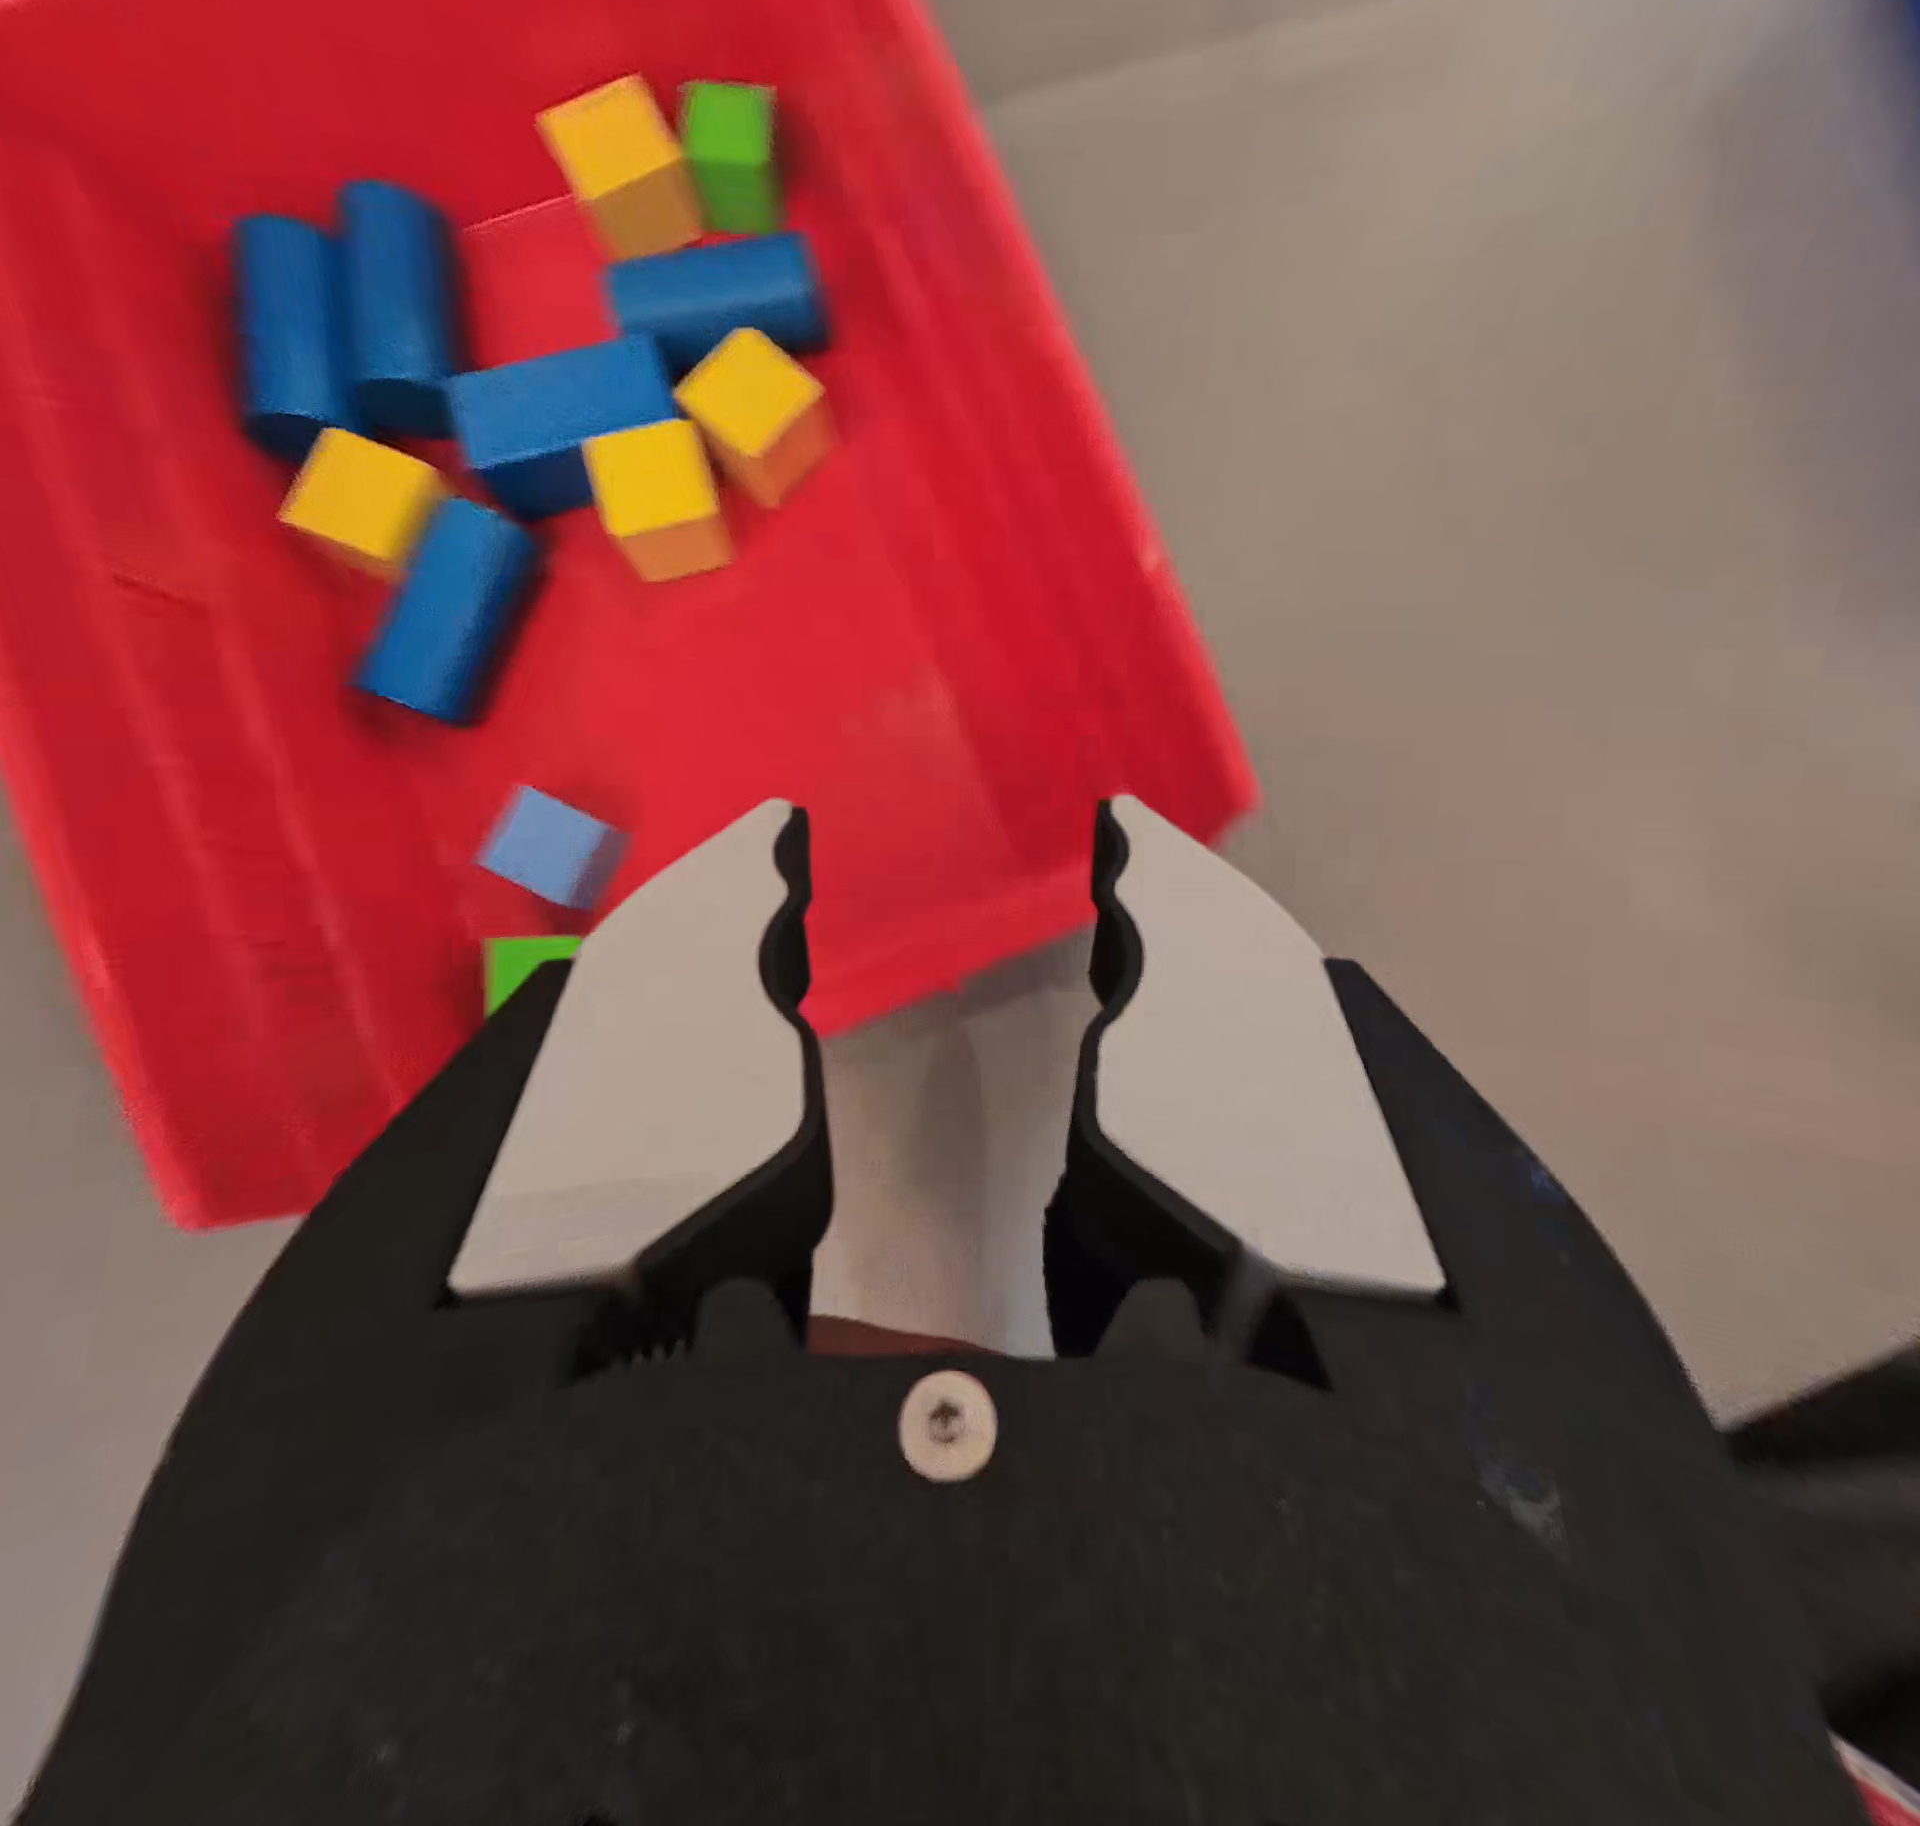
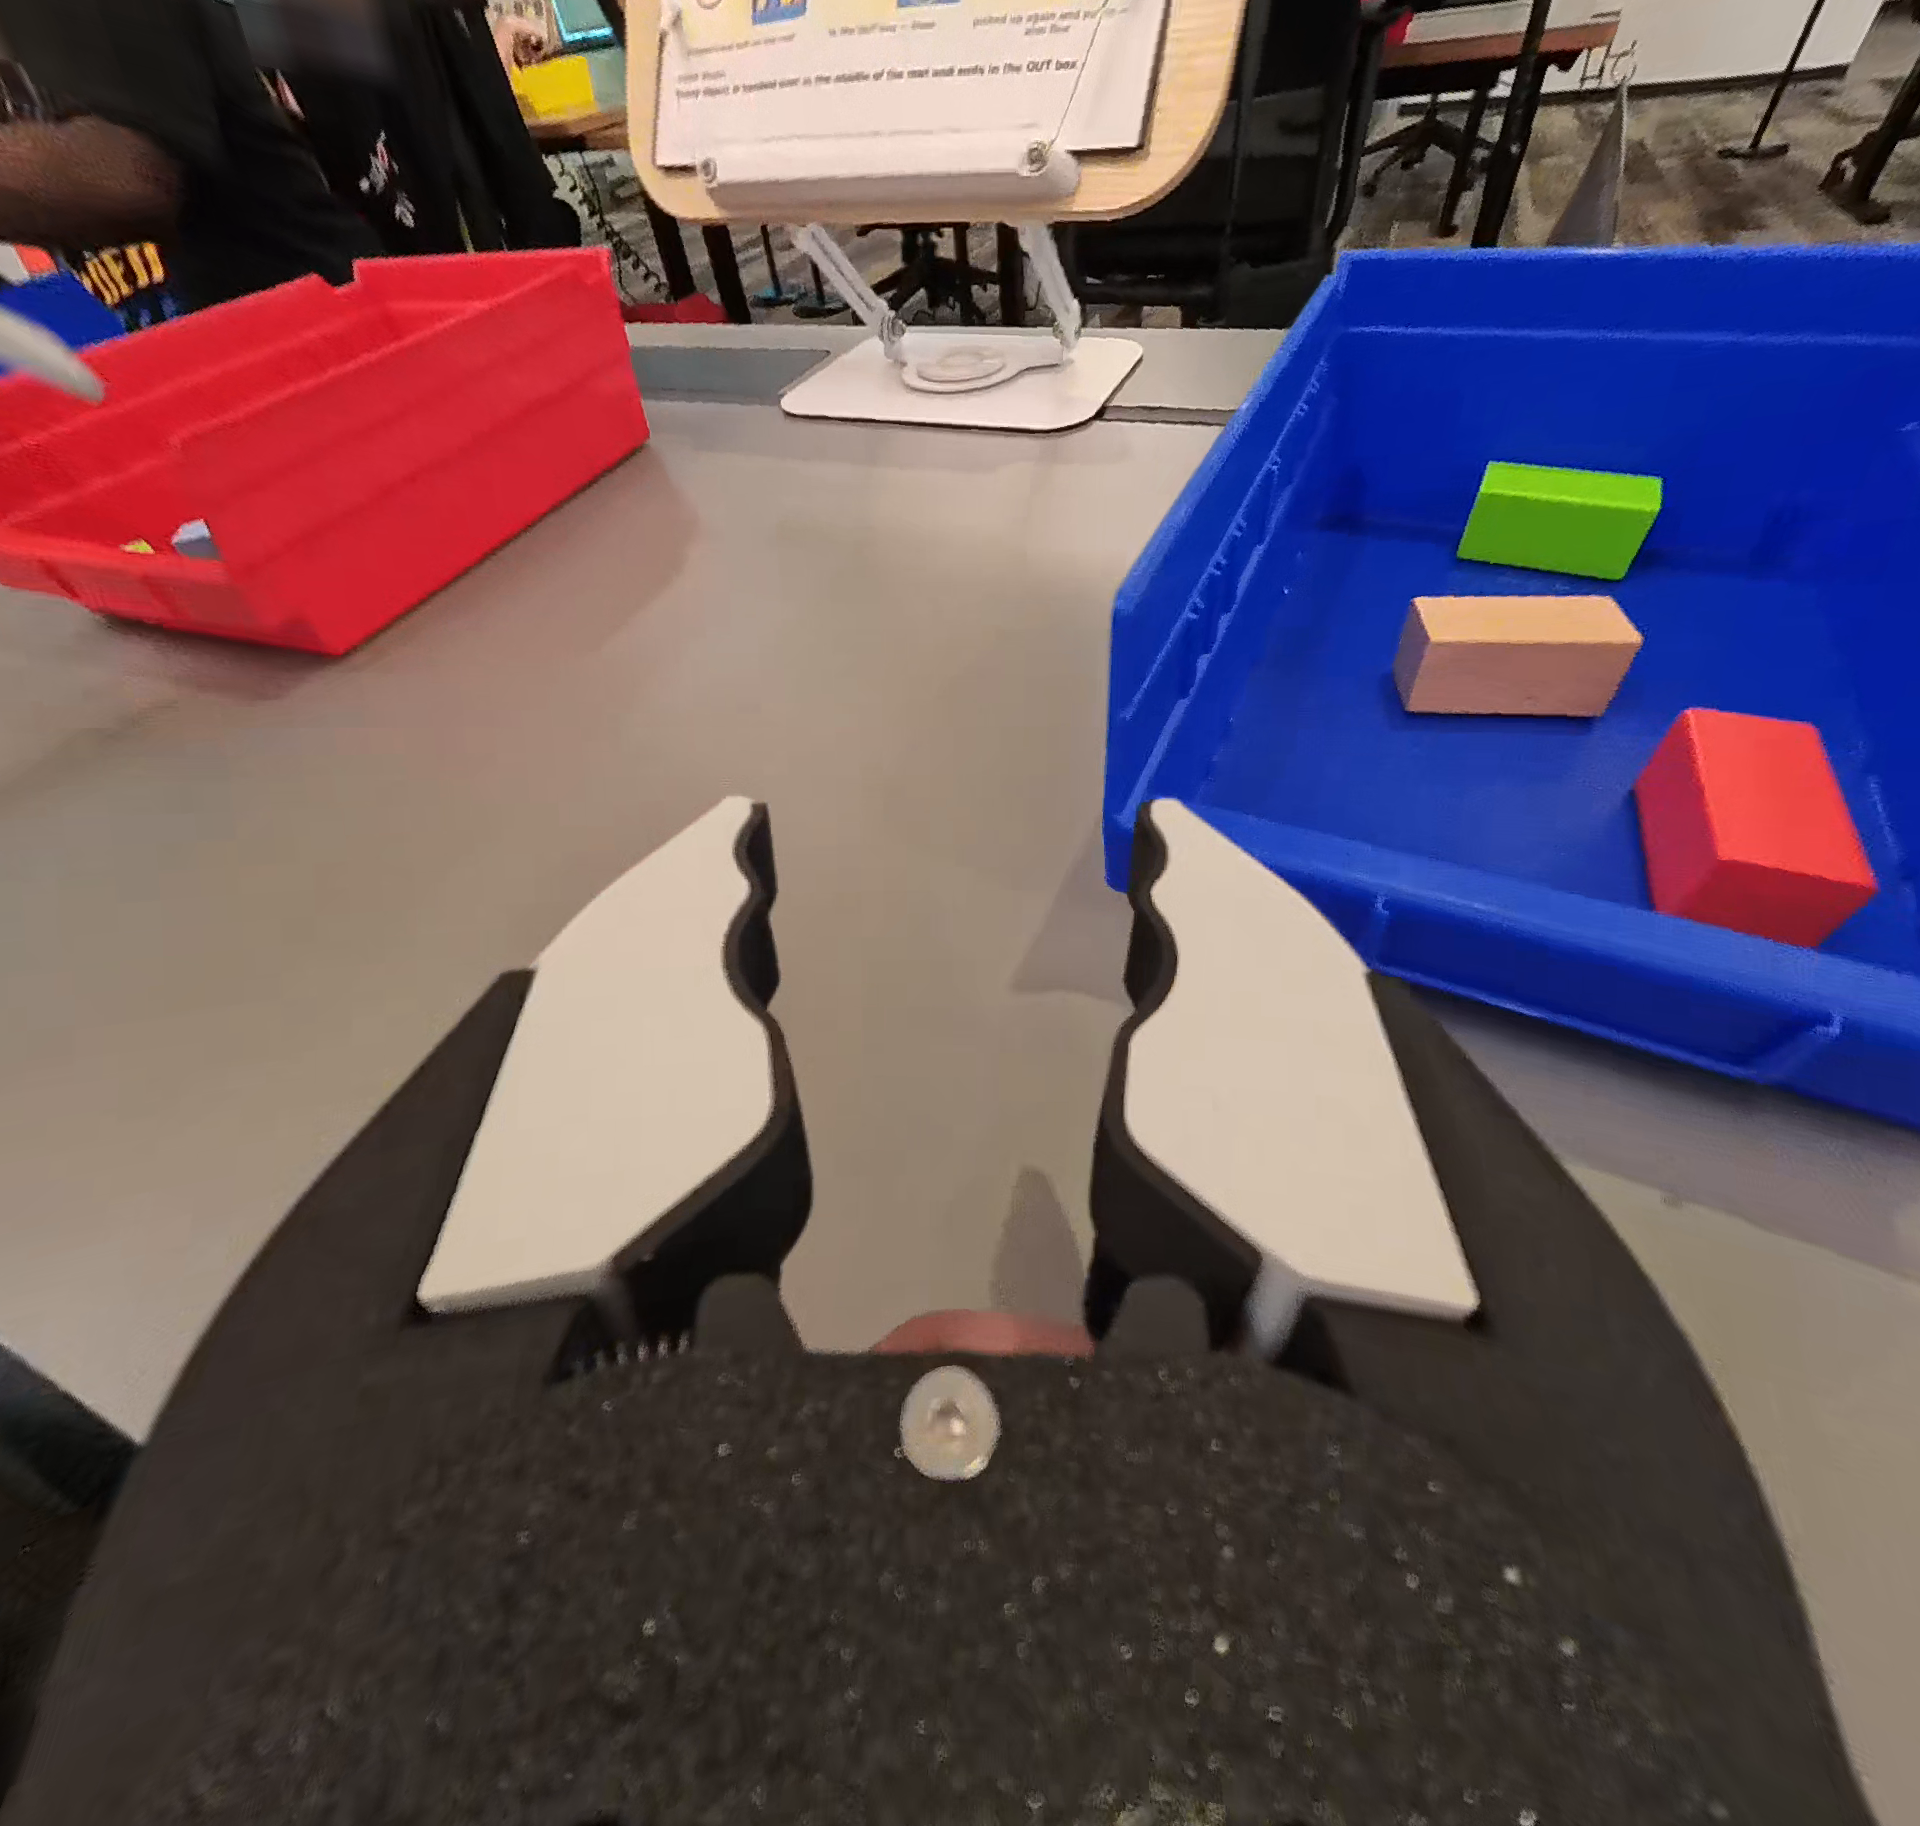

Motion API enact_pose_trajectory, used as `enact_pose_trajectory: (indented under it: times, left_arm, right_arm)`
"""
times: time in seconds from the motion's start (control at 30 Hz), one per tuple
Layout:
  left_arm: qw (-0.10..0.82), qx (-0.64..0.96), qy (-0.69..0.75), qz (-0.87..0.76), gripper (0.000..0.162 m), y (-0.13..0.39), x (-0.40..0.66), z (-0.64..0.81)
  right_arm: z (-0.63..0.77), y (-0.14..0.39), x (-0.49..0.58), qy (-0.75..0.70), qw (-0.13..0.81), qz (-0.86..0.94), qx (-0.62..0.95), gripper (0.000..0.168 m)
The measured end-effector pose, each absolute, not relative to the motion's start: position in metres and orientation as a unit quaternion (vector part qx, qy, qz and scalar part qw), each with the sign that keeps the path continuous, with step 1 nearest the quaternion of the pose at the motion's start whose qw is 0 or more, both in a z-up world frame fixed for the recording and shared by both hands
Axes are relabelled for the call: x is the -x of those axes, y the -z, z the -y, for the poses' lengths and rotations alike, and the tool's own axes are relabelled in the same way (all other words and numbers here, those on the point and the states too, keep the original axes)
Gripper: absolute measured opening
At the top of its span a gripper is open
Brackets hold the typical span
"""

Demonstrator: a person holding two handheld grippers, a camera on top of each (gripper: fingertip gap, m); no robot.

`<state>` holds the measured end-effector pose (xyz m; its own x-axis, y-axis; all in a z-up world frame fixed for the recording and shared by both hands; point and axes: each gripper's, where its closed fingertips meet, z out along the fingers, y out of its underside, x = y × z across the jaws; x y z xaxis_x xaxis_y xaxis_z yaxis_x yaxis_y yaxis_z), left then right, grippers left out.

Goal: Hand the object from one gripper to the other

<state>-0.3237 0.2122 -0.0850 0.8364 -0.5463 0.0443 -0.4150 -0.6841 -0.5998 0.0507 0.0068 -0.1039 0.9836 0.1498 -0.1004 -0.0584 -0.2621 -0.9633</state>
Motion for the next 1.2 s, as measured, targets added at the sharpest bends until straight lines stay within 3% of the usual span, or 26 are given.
enact_pose_trajectory:
  times: [0.3, 0.47, 1.0, 1.2]
  left_arm:
    - [0.13, 0.971, 0.062, -0.192, 0.051, 0.142, 0.33, -0.322]
    - [0.099, 0.977, 0.018, -0.188, 0.043, 0.163, 0.334, -0.336]
    - [0.047, 0.982, 0.016, -0.182, 0.034, 0.189, 0.333, -0.343]
    - [0.126, 0.961, 0.13, -0.209, 0.034, 0.141, 0.322, -0.327]
  right_arm:
    - [-0.004, 0.102, -0.049, -0.091, 0.608, 0.039, 0.788, 0.063]
    - [-0.005, 0.106, -0.052, -0.095, 0.601, 0.036, 0.793, 0.063]
    - [-0.007, 0.116, -0.04, -0.088, 0.583, 0.058, 0.806, 0.064]
    - [-0.007, 0.114, -0.04, -0.084, 0.586, 0.063, 0.804, 0.063]
